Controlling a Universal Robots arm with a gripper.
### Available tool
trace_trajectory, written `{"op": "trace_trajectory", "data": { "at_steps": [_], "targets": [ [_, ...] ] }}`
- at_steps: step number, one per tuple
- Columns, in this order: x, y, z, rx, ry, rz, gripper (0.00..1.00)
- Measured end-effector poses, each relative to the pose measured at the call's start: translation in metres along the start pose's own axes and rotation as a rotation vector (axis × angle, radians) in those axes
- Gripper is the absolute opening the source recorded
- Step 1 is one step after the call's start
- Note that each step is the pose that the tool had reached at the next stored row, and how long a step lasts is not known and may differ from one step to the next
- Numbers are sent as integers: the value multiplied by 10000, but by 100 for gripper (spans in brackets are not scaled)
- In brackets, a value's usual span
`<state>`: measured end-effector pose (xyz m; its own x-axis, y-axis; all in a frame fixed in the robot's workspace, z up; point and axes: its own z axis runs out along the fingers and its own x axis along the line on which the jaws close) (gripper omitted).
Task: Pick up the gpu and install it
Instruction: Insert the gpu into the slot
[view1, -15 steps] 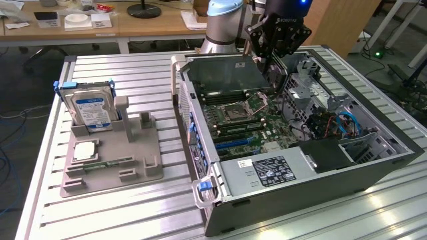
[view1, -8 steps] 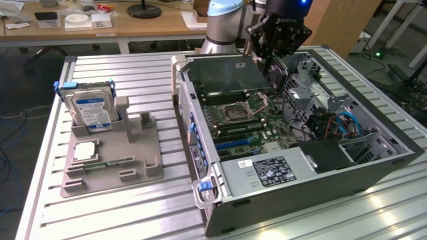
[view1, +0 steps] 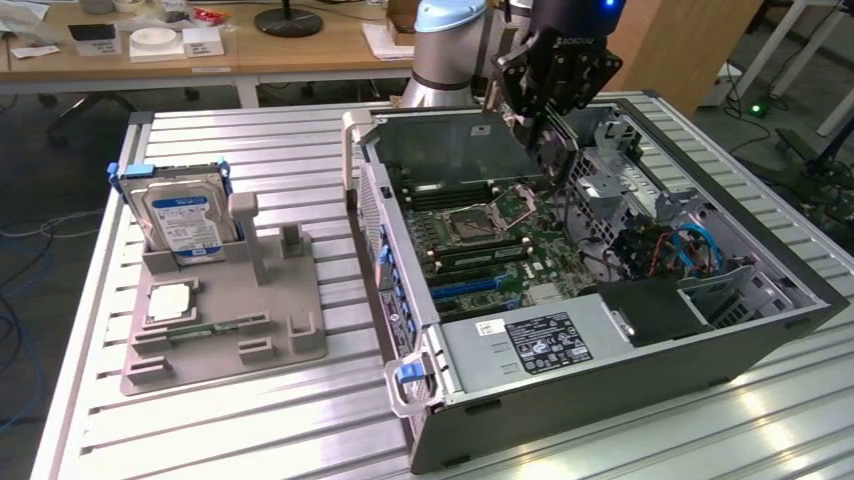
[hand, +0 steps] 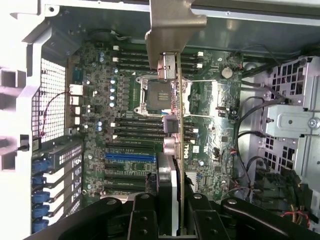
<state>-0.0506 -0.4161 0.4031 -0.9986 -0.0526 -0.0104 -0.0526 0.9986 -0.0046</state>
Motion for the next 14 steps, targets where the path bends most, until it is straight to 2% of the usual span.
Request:
{"op": "trace_trajectory", "data": {
  "at_steps": [14],
  "targets": [
    [2,-8,0,-17,-7,-1636,28]
  ]
}}
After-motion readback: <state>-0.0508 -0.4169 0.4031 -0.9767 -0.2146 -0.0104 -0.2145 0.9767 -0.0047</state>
